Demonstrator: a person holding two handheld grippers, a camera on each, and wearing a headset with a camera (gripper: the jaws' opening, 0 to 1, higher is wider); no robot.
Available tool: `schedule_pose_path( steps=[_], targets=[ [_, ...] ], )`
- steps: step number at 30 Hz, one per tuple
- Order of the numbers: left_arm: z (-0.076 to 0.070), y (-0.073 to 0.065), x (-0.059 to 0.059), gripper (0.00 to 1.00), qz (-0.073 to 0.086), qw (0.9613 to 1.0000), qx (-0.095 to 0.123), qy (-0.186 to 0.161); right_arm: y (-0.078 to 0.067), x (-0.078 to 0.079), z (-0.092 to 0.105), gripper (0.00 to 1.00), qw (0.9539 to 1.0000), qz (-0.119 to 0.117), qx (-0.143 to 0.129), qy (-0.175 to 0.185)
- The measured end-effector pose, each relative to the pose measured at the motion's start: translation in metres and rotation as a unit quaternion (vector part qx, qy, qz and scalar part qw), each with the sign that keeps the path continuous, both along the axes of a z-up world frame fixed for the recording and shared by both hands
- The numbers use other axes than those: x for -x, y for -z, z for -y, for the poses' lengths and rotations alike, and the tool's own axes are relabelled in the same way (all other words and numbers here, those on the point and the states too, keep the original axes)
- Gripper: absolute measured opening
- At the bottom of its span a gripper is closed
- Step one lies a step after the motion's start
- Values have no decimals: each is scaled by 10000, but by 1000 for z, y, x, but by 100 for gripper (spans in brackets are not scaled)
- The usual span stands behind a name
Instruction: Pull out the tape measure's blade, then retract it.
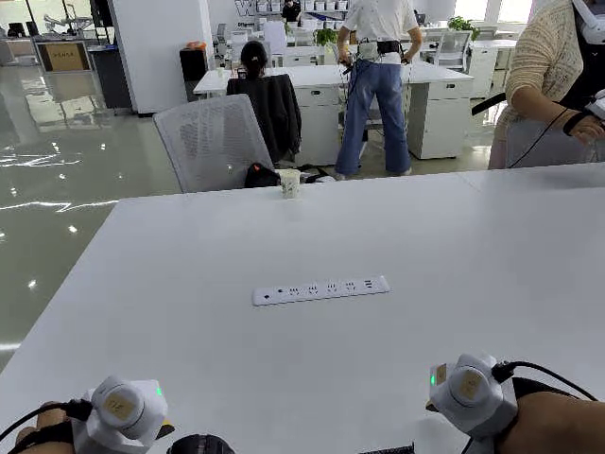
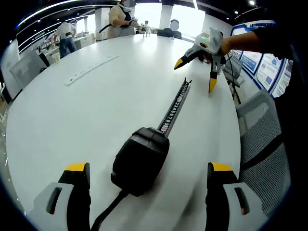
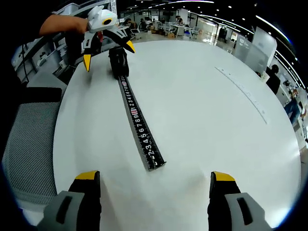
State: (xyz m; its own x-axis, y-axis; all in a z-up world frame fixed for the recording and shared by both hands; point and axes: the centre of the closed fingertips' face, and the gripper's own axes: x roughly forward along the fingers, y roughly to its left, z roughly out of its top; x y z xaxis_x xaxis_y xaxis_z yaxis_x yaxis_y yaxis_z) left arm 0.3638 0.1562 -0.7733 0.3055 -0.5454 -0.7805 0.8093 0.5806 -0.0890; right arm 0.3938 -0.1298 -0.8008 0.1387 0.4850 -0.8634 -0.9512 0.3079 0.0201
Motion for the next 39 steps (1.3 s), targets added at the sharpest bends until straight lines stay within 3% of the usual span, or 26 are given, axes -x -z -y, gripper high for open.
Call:
schedule_pose_path(
  steps=[2, 6, 10, 12, 17, 20, 22, 23, 25, 30, 33, 35, 36, 39],
  targets=[
    [-2, 2, 5, 99, -106, 9999, 18, -127, 2, 0, 4, 98, 9999, -34, -36, 147],
    [-8, 2, 3, 99, 124, 9996, 23, -242, 6, 5, 11, 99, 9993, -120, -119, 336],
    [-14, 1, 2, 99, 81, 9985, 113, -523, 6, 10, 14, 99, 9985, -153, -225, 467],
    [-19, 0, 0, 99, 220, 9981, 68, -569, 7, 10, 18, 99, 9981, -114, -223, 562],
    [-24, -9, 3, 99, 274, 9962, 163, -808, 2, 6, 25, 99, 9961, 78, -300, 829],
    [-36, -8, 4, 99, 189, 9931, 40, -1155, -1, 7, 28, 99, 9945, 23, -428, 960],
    [-34, -8, 10, 99, -18, 9916, 216, -1273, -4, 7, 29, 99, 9932, 84, -488, 1050],
    [-35, -9, 10, 99, 32, 9914, 274, -1278, -5, 8, 29, 99, 9930, 103, -509, 1062],
    [-36, -15, 10, 99, 302, 9914, 310, -1239, -9, 8, 31, 99, 9919, 175, -579, 1118],
    [-39, -24, 12, 99, 382, 9859, 589, -1521, -19, 6, 33, 99, 9868, 363, -797, 1366],
    [-44, -26, 15, 99, 540, 9848, 605, -1533, -23, 7, 35, 99, 9841, 366, -882, 1497],
    [-43, -32, 16, 99, 764, 9823, 762, -1532, -28, 8, 35, 99, 9826, 459, -991, 1503],
    [-44, -33, 19, 99, 754, 9817, 800, -1552, -29, 10, 36, 99, 9822, 477, -1006, 1513],
    [-52, -31, 24, 99, 902, 9810, 599, -1612, -33, 15, 37, 99, 9821, 549, -1022, 1483]
  ],
)
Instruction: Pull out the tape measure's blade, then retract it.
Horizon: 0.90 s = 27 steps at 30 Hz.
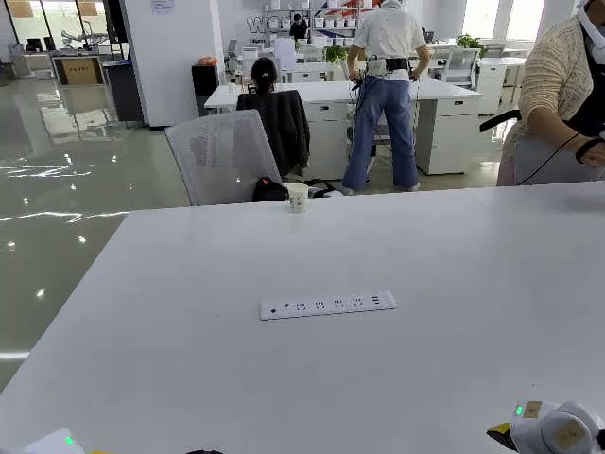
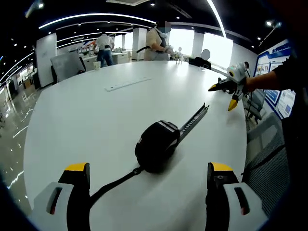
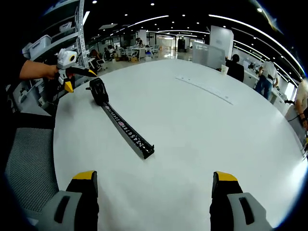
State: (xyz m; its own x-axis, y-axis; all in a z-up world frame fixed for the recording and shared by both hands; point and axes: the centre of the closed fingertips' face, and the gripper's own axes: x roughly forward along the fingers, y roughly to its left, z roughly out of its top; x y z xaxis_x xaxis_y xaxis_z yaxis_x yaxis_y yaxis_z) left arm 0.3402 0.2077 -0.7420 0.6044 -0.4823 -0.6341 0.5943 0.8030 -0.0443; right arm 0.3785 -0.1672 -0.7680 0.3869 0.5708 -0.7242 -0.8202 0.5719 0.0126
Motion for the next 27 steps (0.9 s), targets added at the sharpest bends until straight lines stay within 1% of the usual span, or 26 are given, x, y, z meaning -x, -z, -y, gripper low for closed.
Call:
schedule_pose_path(
  steps=[1, 3, 4, 6, 7, 9, 11, 13, 15, 16, 20, 23, 26, 27],
  targets=[
    [-1, 1, 2, 99, -39, 10000, -9, -21, -2, 2, -1, 99, 10000, 26, -29, -15],
    [-3, 2, 6, 99, -69, 9999, 61, -86, -4, 7, 0, 99, 10000, 17, -65, 2],
    [-4, 1, 8, 99, -35, 9999, 79, -95, -5, 8, 1, 99, 10000, 28, -68, 18],
    [-6, 1, 12, 99, -8, 9999, 71, -131, -7, 11, 2, 99, 9999, 130, -93, 38],
    [-6, -2, 14, 99, 25, 9997, 126, -191, -7, 14, 3, 99, 9998, 155, -105, 41],
    [-6, -5, 17, 99, 66, 9995, 183, -231, -7, 18, 4, 99, 9998, 115, -149, 68],
    [-6, -6, 21, 99, 92, 9993, 259, -246, -6, 21, 5, 99, 9996, 195, -175, 69],
    [-5, -5, 26, 99, 108, 9993, 278, -237, -5, 24, 6, 99, 9995, 221, -201, 79],
    [-6, -5, 31, 99, 135, 9994, 235, -228, -3, 27, 8, 99, 9995, 170, -212, 131],
    [-6, -6, 33, 99, 137, 9993, 251, -230, -2, 28, 8, 99, 9995, 147, -215, 154],
    [-12, -2, 39, 99, 104, 9991, 260, -330, -3, 32, 10, 99, 9993, 133, -228, 275],
    [-14, 0, 45, 99, 66, 9985, 335, -422, -3, 35, 11, 99, 9989, 156, -267, 352],
    [-13, 4, 50, 99, 41, 9987, 294, -406, -2, 37, 12, 99, 9987, 185, -272, 379],
    [-13, 5, 53, 99, 21, 9988, 297, -393, -3, 38, 12, 99, 9987, 229, -300, 354]
  ],
)
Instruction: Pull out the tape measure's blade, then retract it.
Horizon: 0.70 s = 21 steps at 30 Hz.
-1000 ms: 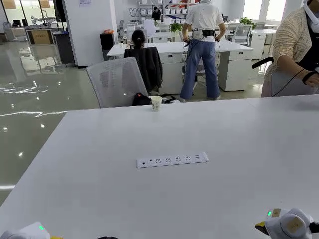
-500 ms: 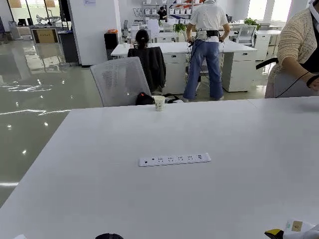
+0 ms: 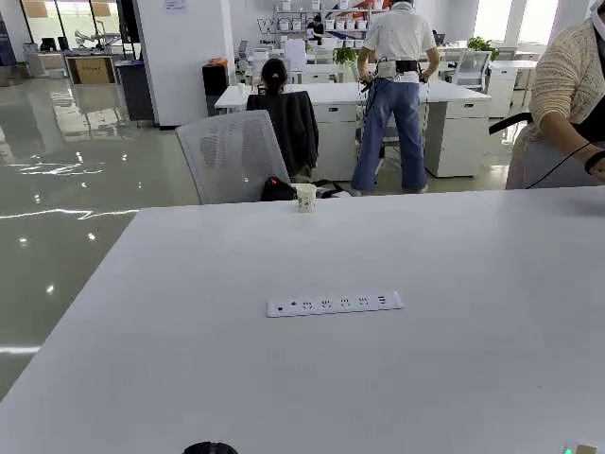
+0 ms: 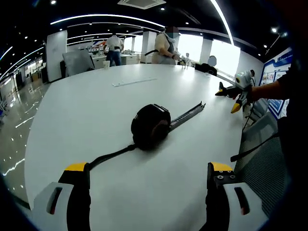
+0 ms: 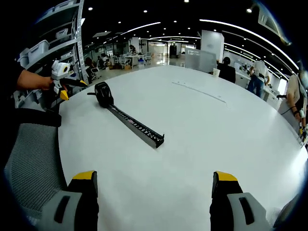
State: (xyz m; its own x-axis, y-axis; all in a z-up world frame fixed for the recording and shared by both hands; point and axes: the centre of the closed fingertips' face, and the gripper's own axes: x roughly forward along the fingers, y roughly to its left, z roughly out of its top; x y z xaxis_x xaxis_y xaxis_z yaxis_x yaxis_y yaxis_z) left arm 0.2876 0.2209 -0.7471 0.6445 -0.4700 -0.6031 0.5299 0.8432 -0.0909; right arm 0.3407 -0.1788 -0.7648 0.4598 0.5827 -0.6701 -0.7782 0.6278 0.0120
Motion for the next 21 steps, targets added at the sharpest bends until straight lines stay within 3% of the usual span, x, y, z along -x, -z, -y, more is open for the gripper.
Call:
schedule_pose_path(
  steps=[2, 4, 8, 9, 11, 15, 21],
  targets=[
    [1, -1, 5, 99, -22, 10000, 6, 14, 0, 3, 0, 99, 10000, 27, -1, -10],
    [0, -2, 6, 99, 110, 9999, -109, 76, 0, 3, 0, 99, 10000, 76, 5, -10],
    [-3, 2, 11, 99, 146, 9998, -124, 106, -2, 5, 1, 99, 9997, 231, -98, 43],
    [-4, 2, 11, 99, 187, 9996, -160, 103, -2, 6, 1, 99, 9996, 232, -128, 34],
    [-9, 1, 10, 99, 423, 9985, -312, 118, -1, 11, 0, 99, 9997, 141, -217, 19],
    [-11, 9, 17, 99, 259, 9991, -322, 89, 1, 15, 6, 99, 9995, 241, -224, -11],
    [-16, 10, 18, 99, 204, 9995, -219, -93, 6, 24, 16, 99, 9997, 184, -175, 51]
  ],
)
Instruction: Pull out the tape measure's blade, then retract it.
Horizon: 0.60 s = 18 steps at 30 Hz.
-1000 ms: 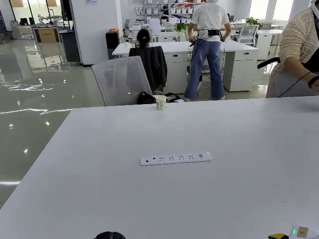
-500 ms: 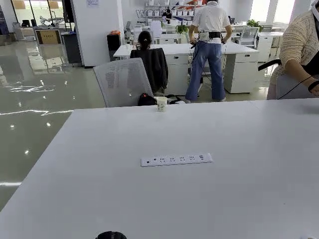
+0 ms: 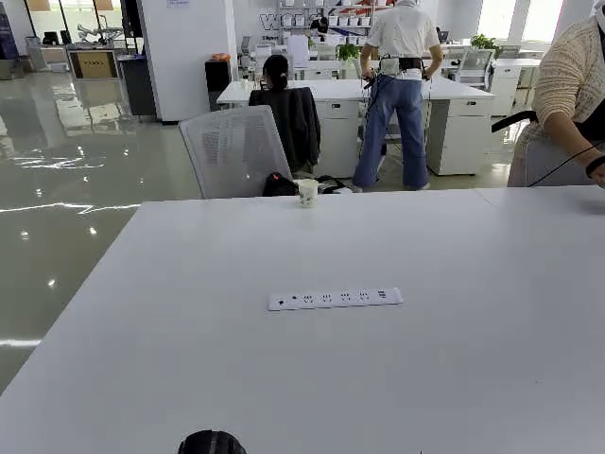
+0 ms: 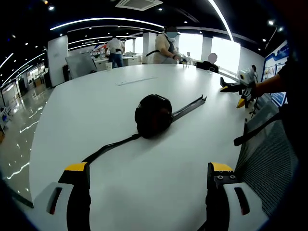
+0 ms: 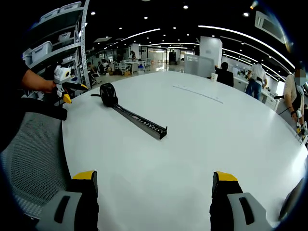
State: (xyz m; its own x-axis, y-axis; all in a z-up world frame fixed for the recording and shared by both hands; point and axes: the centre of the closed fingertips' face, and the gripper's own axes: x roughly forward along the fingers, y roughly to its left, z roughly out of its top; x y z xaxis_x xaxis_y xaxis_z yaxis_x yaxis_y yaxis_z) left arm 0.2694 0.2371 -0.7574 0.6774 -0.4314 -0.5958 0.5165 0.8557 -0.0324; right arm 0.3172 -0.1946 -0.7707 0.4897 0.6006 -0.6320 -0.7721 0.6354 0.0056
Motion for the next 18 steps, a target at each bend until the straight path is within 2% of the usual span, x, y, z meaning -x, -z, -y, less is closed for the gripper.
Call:
schedule_pose_path(
  steps=[6, 7, 10, 12, 18],
  targets=[
    [0, 2, 2, 99, -59, 10000, 49, 61, 2, 6, 6, 99, 10000, -33, 80, 15],
    [0, 1, 2, 99, -53, 10000, -5, 71, 3, 7, 8, 99, 9999, -51, 113, 42],
    [-4, -2, 1, 99, -22, 10000, 29, 46, 2, 9, 8, 99, 9999, -28, 104, 43],
    [-5, -4, 2, 99, -24, 10000, 15, 53, 5, 10, 12, 99, 9997, -149, 173, 104],
    [-9, -3, 4, 99, -63, 10000, -30, 64, 6, 10, 19, 99, 9992, -264, 235, 196]
  ],
)
